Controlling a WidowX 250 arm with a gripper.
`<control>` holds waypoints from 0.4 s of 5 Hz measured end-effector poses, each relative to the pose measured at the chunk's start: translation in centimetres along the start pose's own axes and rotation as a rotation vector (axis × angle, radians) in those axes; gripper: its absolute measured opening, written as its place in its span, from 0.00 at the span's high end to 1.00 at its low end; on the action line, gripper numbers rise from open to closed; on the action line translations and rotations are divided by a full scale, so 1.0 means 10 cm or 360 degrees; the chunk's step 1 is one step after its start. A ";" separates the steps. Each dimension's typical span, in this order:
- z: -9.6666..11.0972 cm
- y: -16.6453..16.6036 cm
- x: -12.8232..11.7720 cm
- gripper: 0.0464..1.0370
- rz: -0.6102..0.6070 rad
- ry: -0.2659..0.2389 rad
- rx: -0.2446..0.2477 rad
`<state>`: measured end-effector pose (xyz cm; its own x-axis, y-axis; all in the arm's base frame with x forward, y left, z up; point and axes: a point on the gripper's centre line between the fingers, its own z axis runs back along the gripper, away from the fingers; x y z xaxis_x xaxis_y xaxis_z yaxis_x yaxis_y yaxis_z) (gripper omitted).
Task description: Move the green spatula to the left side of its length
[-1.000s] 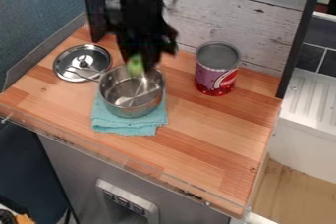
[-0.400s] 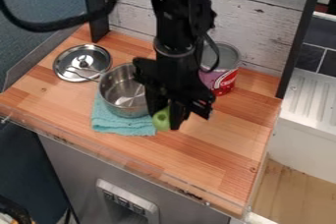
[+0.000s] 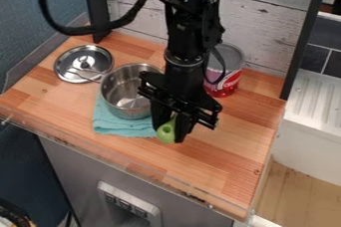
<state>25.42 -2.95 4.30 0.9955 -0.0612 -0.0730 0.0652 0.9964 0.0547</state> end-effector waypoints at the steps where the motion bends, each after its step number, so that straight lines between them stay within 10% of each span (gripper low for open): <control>1: -0.05 -0.03 0.04 0.66 -0.0012 0.0067 -0.0025; 2: -0.04 0.00 0.11 0.66 0.0010 0.0032 -0.0073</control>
<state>26.46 -3.04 3.84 0.9942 -0.0541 -0.0930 0.0553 0.9984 0.0096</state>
